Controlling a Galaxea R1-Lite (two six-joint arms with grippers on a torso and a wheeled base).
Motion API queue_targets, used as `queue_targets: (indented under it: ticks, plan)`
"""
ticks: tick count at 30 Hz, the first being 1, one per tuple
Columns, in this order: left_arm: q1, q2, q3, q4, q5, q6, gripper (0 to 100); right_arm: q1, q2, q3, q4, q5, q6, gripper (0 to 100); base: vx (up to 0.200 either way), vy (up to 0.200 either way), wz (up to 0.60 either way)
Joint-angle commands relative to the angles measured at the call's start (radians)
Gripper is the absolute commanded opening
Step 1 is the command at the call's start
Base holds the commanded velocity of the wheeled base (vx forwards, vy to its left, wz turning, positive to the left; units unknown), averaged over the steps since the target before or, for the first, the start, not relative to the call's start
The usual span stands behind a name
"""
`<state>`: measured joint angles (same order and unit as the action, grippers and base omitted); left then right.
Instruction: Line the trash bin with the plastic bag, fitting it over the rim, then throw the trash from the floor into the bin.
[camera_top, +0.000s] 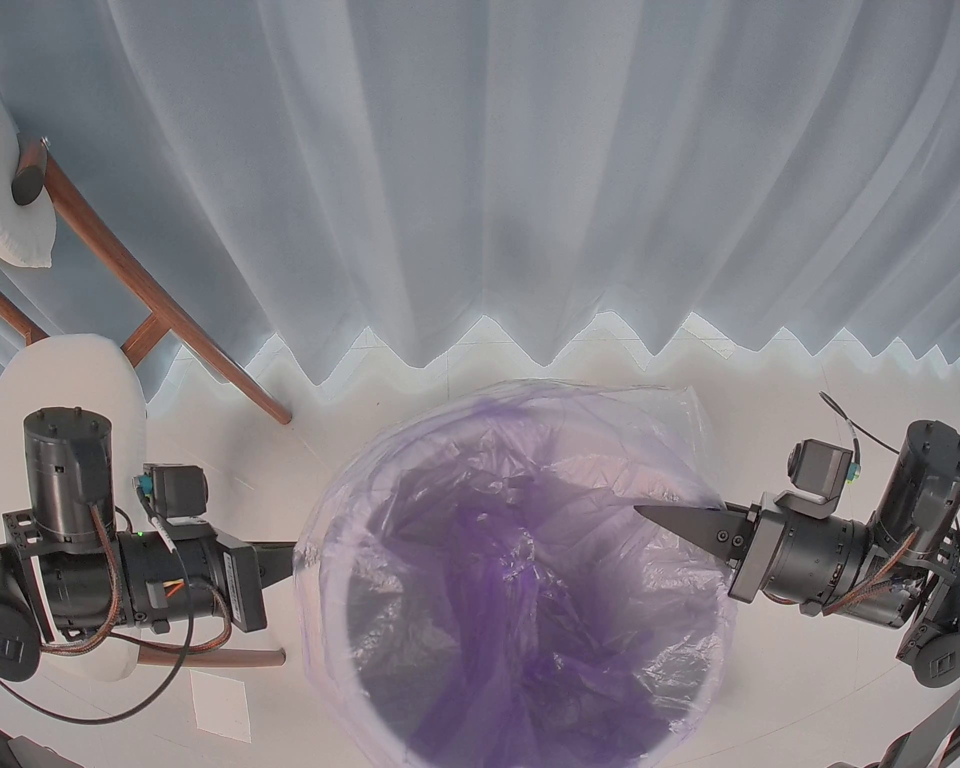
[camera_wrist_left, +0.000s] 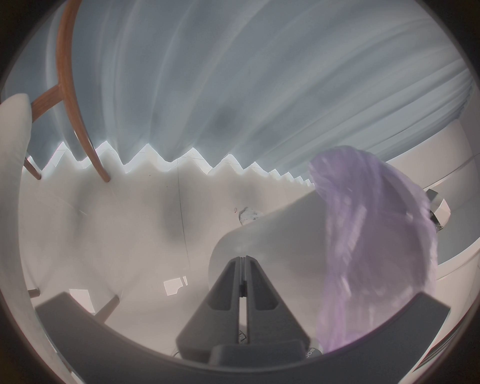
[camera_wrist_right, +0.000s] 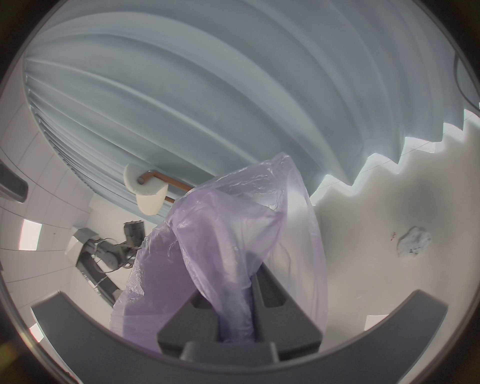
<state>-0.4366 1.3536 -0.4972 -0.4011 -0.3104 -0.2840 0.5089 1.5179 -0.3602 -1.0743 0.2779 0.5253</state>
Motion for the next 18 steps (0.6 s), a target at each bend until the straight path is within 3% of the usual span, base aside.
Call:
queue_targets:
  ticks: [1,4,12,14,15,18]
  plan:
    - [0.01,-0.077,0.066,0.001,0.001,-0.001,0,-0.01,0.059,-0.006,-0.006,-0.065,-0.022,0,0.0,0.0,0.0]
    - [0.045,-0.119,0.088,0.001,-0.001,-0.003,0,-0.012,0.094,-0.022,-0.007,-0.124,-0.042,0,0.0,0.0,0.0]
    - [0.144,-0.139,0.092,0.001,-0.001,-0.007,0,-0.012,0.166,-0.049,-0.007,-0.207,-0.041,0,0.0,0.0,0.0]
    - [0.139,-0.14,0.089,-0.002,-0.003,-0.009,0,-0.012,0.177,-0.054,-0.007,-0.22,-0.041,0,0.0,0.0,0.0]
    - [0.111,-0.157,0.066,-0.005,-0.009,-0.029,0,-0.02,0.211,-0.072,-0.013,-0.272,-0.044,0,0.0,0.0,0.0]
    - [0.015,-0.154,0.048,0.001,-0.004,-0.055,0,-0.02,0.263,-0.097,-0.065,-0.33,-0.059,0,0.0,0.0,0.0]
